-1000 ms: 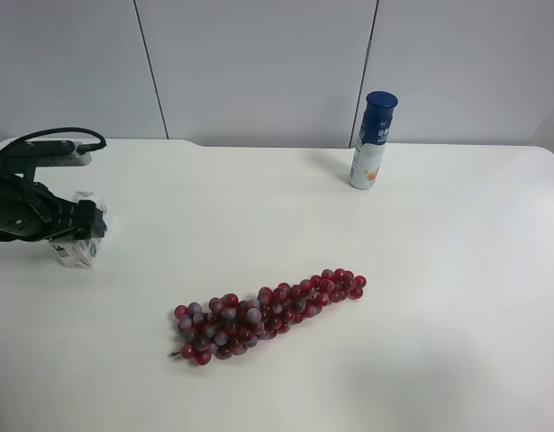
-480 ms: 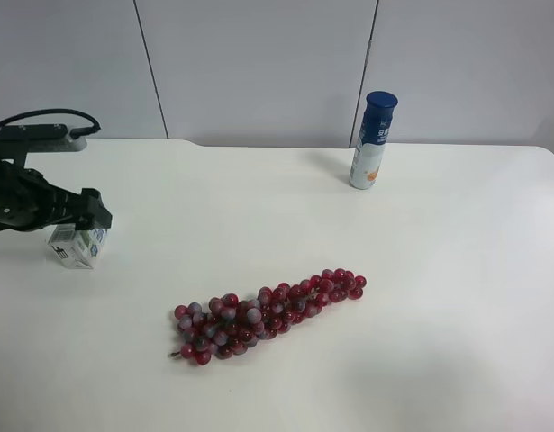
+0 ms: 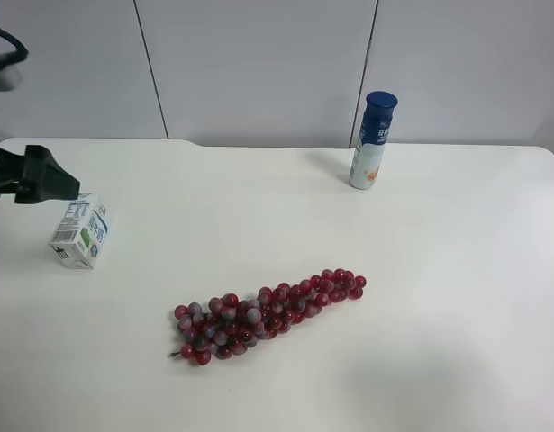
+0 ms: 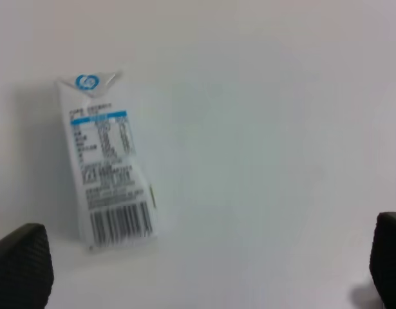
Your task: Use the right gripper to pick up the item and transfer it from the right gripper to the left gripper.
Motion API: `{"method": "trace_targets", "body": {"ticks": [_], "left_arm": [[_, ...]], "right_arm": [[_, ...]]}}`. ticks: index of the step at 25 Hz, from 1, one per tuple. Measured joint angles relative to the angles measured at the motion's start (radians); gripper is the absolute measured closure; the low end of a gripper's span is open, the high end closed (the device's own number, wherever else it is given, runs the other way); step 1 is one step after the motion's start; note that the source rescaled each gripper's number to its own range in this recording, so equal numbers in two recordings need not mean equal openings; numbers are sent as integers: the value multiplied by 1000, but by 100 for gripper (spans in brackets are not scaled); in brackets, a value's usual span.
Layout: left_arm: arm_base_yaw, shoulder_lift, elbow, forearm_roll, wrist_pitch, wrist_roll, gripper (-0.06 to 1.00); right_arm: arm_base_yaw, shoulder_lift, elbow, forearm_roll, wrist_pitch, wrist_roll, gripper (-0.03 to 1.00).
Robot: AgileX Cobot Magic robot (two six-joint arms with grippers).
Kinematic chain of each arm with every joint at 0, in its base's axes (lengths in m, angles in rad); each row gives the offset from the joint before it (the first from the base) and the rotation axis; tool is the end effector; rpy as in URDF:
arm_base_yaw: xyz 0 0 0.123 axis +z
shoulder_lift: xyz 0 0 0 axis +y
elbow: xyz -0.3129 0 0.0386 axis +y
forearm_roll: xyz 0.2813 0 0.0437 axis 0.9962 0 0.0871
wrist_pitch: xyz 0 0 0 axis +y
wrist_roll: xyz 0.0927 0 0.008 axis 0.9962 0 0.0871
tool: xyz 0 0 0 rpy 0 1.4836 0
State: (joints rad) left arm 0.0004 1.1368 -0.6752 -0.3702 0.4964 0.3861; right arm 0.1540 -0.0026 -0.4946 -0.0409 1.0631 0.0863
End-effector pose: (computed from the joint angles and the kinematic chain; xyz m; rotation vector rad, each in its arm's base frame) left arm 0.2357 -0.0160 0.2685 0.1478 2.3996 -0.1821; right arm -0.0035 -0.0039 0.2905 -0.0675 2.0492 0.1007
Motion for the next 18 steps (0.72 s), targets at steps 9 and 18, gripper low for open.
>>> {"method": "trace_targets", "body": {"ticks": [9,18], "left_arm": [[0,-445,0,318,367,-352,-5],[0,-816,0,407,630,-468,-5]], "right_arm": [[0,0,0,0,0,0,-3],[0,0,0,0,0,0,-3]]}}
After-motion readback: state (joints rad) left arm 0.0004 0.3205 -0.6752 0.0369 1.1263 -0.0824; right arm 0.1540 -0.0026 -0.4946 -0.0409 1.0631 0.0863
